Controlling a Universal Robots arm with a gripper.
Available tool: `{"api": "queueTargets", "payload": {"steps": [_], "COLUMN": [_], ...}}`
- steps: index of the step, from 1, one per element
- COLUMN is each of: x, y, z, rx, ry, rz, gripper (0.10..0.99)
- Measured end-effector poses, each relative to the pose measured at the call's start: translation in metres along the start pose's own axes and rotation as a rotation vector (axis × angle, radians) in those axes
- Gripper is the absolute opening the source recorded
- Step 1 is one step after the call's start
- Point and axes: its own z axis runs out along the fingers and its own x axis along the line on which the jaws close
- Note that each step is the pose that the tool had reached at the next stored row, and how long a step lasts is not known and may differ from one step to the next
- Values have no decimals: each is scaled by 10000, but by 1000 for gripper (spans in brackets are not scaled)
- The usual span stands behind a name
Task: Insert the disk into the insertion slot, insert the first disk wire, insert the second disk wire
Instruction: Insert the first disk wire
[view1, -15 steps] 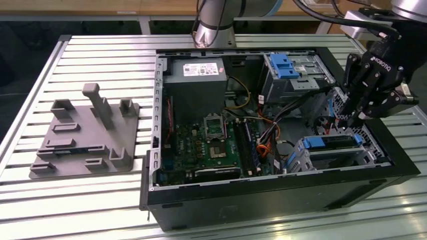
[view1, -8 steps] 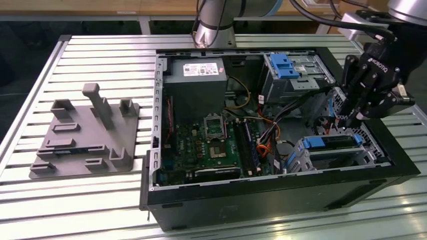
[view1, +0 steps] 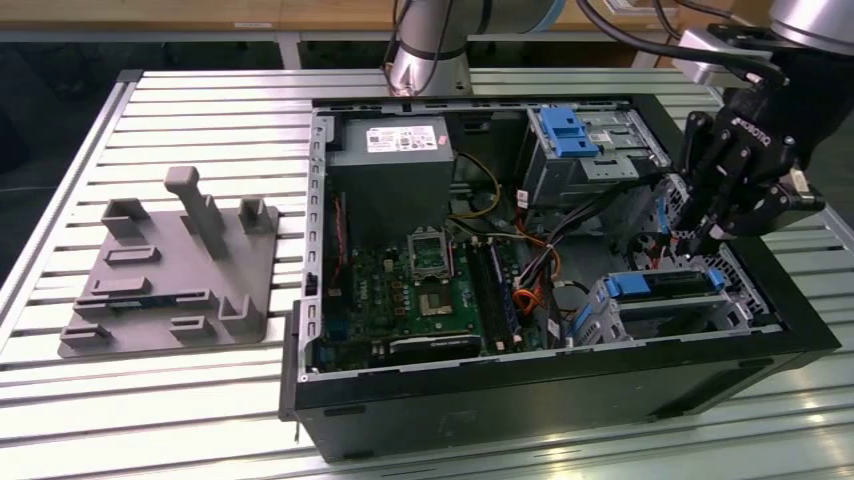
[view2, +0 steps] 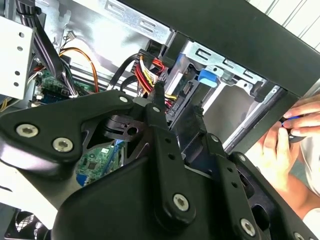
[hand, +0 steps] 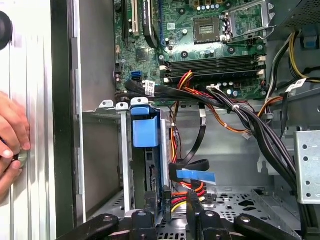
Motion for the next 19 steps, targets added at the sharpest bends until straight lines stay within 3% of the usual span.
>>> {"api": "queueTargets", "payload": {"steps": [4, 7, 9, 11, 17, 19], "x": [-7, -9, -10, -12, -12, -13], "y": [-1, -2, -2, -2, -4, -13], "z": [12, 24, 36, 44, 47, 49], "rx": [16, 21, 22, 22, 19, -26], "ry": [6, 7, 6, 8, 7, 19], "rz": [-99, -128, -133, -134, -134, -170], "gripper": [365, 235, 235, 165, 165, 165]}}
